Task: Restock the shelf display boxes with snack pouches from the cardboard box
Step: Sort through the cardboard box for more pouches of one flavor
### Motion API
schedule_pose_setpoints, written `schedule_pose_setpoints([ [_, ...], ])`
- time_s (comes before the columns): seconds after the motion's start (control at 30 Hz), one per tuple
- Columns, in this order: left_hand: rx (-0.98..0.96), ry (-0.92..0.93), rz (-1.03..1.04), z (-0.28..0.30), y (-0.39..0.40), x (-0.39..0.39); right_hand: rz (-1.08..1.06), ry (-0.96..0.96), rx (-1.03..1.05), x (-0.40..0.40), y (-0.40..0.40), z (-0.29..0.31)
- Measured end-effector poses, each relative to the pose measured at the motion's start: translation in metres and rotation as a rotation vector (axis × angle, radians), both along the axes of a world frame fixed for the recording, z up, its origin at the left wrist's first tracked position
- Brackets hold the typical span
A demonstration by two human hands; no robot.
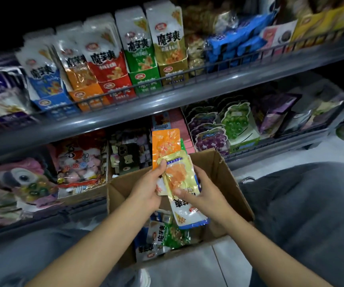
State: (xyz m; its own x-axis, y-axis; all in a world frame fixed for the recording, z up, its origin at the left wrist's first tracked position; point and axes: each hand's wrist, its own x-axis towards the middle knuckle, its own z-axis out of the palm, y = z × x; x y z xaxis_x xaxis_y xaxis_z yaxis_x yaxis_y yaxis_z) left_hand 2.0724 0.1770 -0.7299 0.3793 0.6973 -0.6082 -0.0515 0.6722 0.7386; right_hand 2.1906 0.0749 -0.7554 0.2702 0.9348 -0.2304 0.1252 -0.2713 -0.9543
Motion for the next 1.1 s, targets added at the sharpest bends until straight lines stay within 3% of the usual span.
schedule_pose_setpoints([
  [0.2, 0.115, -0.066, -0.17, 0.031, 0.018, -0.028, -0.07, 0.177, 0.075, 0.006, 0.019, 0.022],
  [0.47, 0.057, -0.236, -0.228, 0.047, 0.029, -0.027, -0.036, 0.167, 0.196, 0.0, 0.034, 0.046],
  [0.6, 0.047, -0.373, -0.169, 0.055, 0.029, -0.024, -0.143, 0.164, 0.277, -0.014, 0.047, 0.059],
  [0.73, 0.102, -0.41, -0.123, 0.066, 0.034, -0.026, -0.034, -0.178, 0.282, -0.005, 0.063, 0.08],
  [0.83, 0.24, -0.315, -0.01, 0.075, 0.039, -0.027, 0.085, -0.254, 0.233, -0.001, 0.077, 0.096],
  [0.93, 0.333, -0.283, 0.146, 0.083, 0.045, -0.026, 0.068, -0.224, 0.201, -0.002, 0.09, 0.109],
  [1.1, 0.335, -0.367, 0.352, 0.098, 0.06, -0.023, -0.07, 0.068, 0.093, 0.004, 0.102, 0.117],
])
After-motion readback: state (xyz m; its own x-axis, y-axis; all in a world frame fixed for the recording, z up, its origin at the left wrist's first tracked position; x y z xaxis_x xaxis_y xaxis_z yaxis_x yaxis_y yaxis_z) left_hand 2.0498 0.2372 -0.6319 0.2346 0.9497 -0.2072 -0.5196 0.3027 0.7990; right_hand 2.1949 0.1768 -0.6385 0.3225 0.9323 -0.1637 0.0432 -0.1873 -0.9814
